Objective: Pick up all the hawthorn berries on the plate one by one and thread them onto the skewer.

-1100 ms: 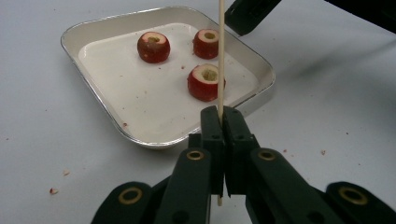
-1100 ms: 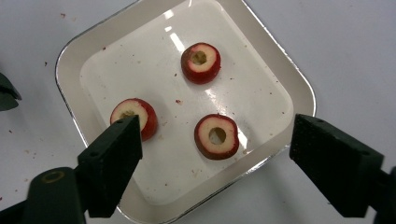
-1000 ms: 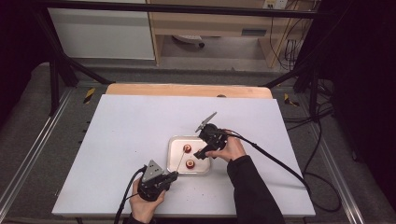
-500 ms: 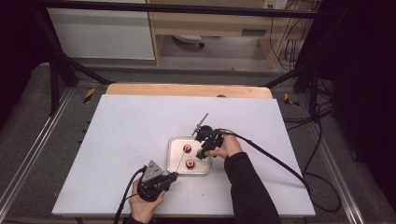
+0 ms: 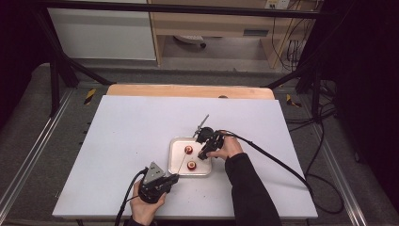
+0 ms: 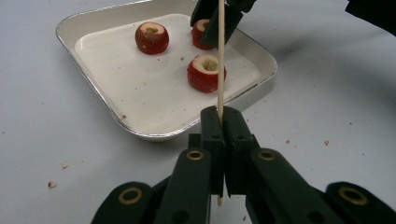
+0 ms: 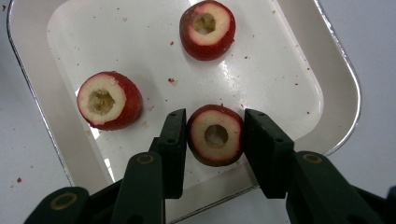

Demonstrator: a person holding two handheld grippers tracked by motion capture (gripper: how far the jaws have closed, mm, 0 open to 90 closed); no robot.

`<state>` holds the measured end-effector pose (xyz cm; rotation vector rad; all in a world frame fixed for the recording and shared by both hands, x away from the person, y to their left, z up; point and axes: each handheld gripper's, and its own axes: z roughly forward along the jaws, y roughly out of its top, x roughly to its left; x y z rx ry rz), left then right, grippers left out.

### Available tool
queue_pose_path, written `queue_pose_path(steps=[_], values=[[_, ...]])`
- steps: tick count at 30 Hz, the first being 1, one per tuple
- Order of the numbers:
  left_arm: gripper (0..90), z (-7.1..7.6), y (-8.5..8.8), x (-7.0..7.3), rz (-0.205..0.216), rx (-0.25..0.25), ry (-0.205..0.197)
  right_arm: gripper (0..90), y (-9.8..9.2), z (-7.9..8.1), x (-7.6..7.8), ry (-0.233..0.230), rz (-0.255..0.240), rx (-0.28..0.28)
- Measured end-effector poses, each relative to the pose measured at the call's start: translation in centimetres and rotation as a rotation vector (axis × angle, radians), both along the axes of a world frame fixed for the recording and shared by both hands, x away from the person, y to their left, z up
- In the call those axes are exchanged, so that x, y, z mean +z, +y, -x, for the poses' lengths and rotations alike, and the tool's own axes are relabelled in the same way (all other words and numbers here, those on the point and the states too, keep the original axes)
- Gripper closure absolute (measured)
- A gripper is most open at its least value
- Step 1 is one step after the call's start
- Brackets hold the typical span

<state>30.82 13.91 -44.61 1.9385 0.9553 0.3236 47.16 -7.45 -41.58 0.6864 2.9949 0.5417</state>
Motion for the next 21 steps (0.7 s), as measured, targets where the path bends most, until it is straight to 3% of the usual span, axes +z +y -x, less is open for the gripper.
queue_pose_path(steps=[4,9,10,15,20,21], values=[[88.5,0.0,0.0,0.0,0.003,-0.001,-0.001,61.1,-0.1,0.2,0.3,0.008,-0.007,-0.015],[88.5,0.2,0.0,0.1,0.015,0.002,-0.002,61.1,-0.4,0.6,1.5,0.006,-0.068,-0.077],[88.5,0.2,0.0,0.1,0.019,0.004,-0.003,61.1,-0.7,0.8,2.2,-0.002,-0.121,-0.111],[88.5,0.4,-0.2,0.3,0.037,0.008,-0.013,61.3,-1.6,1.7,3.7,-0.011,-0.267,-0.232],[88.4,0.5,-0.4,0.4,0.053,0.008,-0.017,61.3,-2.9,2.5,4.3,-0.002,-0.383,-0.342],[88.4,0.6,-0.5,0.4,0.057,0.009,-0.017,61.3,-2.9,2.5,4.3,-0.002,-0.383,-0.342]])
